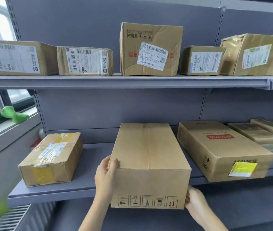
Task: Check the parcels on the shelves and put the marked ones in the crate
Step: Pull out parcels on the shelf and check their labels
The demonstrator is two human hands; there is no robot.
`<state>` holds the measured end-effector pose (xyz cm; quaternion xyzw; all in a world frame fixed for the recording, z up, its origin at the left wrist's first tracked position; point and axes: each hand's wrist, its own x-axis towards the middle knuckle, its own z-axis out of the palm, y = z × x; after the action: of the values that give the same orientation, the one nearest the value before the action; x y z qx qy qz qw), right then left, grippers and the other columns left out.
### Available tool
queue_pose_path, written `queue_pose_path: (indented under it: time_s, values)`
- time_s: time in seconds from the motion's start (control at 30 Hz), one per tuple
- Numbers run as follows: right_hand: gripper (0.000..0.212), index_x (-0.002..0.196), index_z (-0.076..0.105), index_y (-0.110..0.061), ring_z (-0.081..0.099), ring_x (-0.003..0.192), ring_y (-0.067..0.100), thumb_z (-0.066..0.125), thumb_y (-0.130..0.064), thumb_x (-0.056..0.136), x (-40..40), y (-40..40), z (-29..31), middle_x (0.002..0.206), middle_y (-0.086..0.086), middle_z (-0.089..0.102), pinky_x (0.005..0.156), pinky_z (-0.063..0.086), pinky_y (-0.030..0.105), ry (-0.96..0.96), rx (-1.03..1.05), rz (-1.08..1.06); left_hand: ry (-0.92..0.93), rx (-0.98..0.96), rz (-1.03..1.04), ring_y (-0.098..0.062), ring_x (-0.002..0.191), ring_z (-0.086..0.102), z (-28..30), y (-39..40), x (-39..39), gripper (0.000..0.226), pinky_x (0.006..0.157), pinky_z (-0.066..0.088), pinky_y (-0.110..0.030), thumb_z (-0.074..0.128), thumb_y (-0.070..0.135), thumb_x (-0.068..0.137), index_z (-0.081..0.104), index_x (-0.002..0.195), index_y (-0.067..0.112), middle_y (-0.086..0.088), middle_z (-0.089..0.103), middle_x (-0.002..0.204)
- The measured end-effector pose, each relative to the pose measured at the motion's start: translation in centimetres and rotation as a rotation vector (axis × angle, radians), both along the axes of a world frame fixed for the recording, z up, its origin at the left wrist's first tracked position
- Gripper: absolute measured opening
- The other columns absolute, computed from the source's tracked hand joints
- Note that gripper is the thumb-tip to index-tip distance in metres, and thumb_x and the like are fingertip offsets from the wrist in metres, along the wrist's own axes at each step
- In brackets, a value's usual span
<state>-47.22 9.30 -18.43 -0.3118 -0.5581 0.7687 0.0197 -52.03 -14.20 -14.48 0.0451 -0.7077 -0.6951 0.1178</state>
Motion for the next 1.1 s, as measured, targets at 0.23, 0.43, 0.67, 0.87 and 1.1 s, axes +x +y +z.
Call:
queue_pose_path:
  time_s: [0.23, 0.43, 0.67, 0.87, 1.1]
  values:
    - [0.03, 0.095, 0.065, -0.015, 0.06, 0.094, 0.024, 0.046, -0.038, 0.092, -1.3, 2.4, 4.7, 0.093, 0.007, 0.069, 0.088, 0.042, 0.038, 0.209, 0.069, 0.154, -0.15, 0.137, -0.153, -0.025, 0.104, 0.058, 0.7, -1.8, -2.8, 0.059, 0.08, 0.046, -0.037, 0.057, 0.049, 0.067, 0.055, 0.117, 0.018, -0.006, 0.062, 0.114]
    - [0.028, 0.105, 0.067, -0.008, 0.062, 0.09, 0.023, 0.054, -0.027, 0.09, -2.6, 2.5, 7.3, 0.095, 0.01, 0.071, 0.075, 0.046, 0.033, 0.159, 0.23, 0.351, -0.325, 0.17, -0.291, -0.03, 0.108, 0.058, -0.6, -2.5, -5.7, 0.056, 0.088, 0.044, -0.038, 0.054, 0.057, 0.081, 0.057, 0.118, 0.016, -0.011, 0.064, 0.117]
    - [0.024, 0.101, 0.064, 0.004, 0.059, 0.076, 0.022, 0.052, -0.014, 0.091, -2.6, 2.9, 7.7, 0.083, 0.013, 0.066, 0.063, 0.042, 0.03, 0.188, 0.236, 0.37, -0.562, 0.24, -0.076, -0.037, 0.093, 0.061, -4.9, -1.5, -3.8, 0.052, 0.084, 0.05, -0.045, 0.054, 0.053, 0.082, 0.063, 0.106, 0.008, -0.017, 0.067, 0.087]
    - [0.026, 0.11, 0.063, 0.0, 0.064, 0.09, 0.024, 0.052, -0.008, 0.088, -0.9, 4.2, 5.9, 0.101, 0.014, 0.071, 0.067, 0.044, 0.032, 0.236, 0.154, 0.41, -0.621, 0.329, -0.128, -0.039, 0.083, 0.066, -6.3, -0.7, -1.4, 0.045, 0.081, 0.053, -0.056, 0.06, 0.055, 0.08, 0.066, 0.086, 0.011, -0.016, 0.07, 0.079]
    - [0.106, 0.115, 0.054, 0.006, 0.067, 0.092, 0.031, 0.091, -0.015, 0.019, 1.5, 7.4, 2.5, 0.11, 0.025, 0.065, 0.068, 0.056, 0.033, 0.281, 0.003, 0.442, -0.292, 0.19, -0.319, -0.02, 0.102, 0.064, -6.1, -2.0, 1.2, 0.086, 0.079, 0.051, -0.031, 0.07, 0.059, 0.052, 0.055, 0.121, 0.011, -0.005, 0.068, 0.111]
